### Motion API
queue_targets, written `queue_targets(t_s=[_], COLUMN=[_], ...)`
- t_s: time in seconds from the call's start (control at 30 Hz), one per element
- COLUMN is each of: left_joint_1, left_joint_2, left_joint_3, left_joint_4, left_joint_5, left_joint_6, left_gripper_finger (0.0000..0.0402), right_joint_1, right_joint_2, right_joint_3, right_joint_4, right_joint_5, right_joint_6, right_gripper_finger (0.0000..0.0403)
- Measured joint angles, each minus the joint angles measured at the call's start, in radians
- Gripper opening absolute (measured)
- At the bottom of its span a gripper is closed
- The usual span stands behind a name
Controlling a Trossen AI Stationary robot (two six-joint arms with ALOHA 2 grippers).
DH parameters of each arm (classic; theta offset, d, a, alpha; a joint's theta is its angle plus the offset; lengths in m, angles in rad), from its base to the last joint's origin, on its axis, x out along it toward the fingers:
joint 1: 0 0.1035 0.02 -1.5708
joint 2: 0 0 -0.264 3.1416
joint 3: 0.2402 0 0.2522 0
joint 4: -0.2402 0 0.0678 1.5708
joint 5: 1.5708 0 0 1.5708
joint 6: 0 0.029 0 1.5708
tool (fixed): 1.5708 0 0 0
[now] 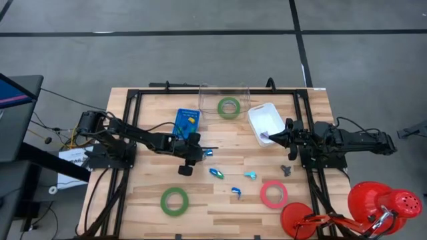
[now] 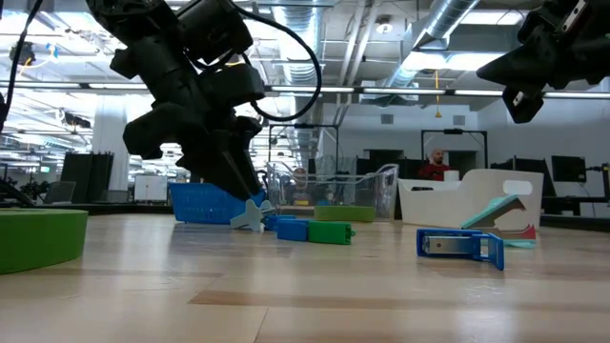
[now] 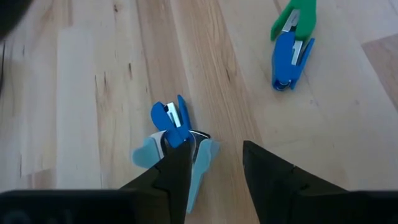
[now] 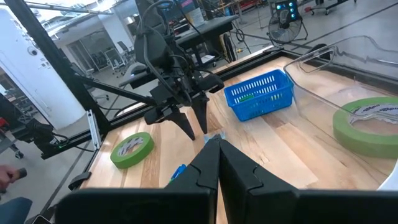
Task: Pick and place Stapler, Stapler remover, tape
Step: Put the gray staple remover into the white bin
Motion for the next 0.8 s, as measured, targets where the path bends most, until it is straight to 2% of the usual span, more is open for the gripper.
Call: queue_targets(t_s=[0.2, 0.6, 0.8], left_joint_1=[0.000, 0.041, 0.037], left_joint_2=[0.000, -0.002, -0.002], left_joint_3=[0.006, 0.083, 0.083], left_joint_4=[-0.004, -0.056, -0.061], left_joint_5=[-0.017, -0.022, -0.013], left_joint_6=[-0.028, -0.055, -0.061], left_gripper_finger=[0.0152, 0.0242, 0.0251], right_joint_1=[0.000, 0.000, 0.000], right_joint_2=[0.000, 0.000, 0.000], right_joint_3=[0.000, 0.000, 0.000], right_joint_4=[0.000, 0.000, 0.000], right_joint_5=[0.003, 0.026, 0.026], right_joint_6=[-0.002, -0.002, -0.002], right_gripper_finger=[0.0000, 0.0000, 0.0000])
